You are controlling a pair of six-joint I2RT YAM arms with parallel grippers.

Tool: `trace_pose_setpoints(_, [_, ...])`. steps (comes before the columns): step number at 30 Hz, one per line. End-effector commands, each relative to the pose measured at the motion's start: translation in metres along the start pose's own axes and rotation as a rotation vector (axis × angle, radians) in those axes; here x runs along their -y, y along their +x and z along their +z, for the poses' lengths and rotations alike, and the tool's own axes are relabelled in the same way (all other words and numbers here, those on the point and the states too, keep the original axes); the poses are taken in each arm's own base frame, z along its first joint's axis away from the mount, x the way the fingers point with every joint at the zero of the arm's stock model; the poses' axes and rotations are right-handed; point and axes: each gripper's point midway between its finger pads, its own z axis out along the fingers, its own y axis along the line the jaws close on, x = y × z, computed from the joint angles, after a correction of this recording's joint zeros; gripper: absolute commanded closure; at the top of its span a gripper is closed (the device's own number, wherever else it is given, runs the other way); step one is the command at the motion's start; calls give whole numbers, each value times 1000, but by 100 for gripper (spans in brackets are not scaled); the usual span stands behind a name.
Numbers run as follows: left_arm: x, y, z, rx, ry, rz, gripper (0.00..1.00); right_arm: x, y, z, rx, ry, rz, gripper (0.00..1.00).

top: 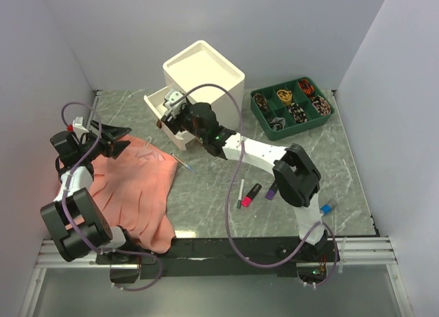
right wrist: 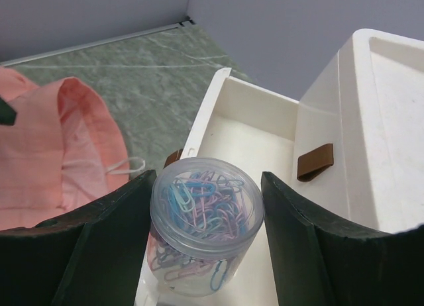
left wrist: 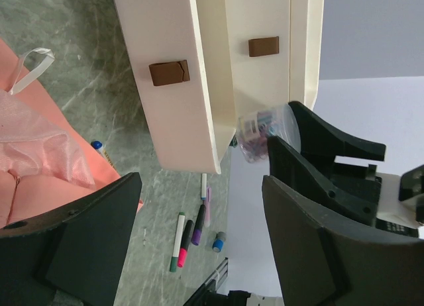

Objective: Sort the stationery into containers
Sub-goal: Place the stationery in the drawer.

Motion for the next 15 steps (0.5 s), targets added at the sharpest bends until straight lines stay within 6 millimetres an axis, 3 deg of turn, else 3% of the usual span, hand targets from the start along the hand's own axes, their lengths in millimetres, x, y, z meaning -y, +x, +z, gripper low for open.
trace_pose_setpoints(1, [8,-1,-1,-15,26,51,21,31,-57,11,233,139,-28,82])
trace_pose_setpoints(2, [7,0,-1,-15,25,50,20,32,-47,16,218,161,-31,82])
trace_pose_setpoints(7, [6,2,-3,-11,24,46,20,39,-28,28,217,222,-62,80])
trace_pose_setpoints(9, [7,2,-3,-10,25,47,20,39,-25,30,211,238,-67,75])
trace_pose_setpoints(10, [7,2,-3,-9,23,46,20,38,-20,32,201,239,-68,71])
trace_pose_setpoints(11, [7,2,-3,-6,22,51,20,38,-19,32,198,243,-71,59])
trace_pose_setpoints(15, [10,1,-3,-1,30,45,20,35,-21,28,193,254,-96,42])
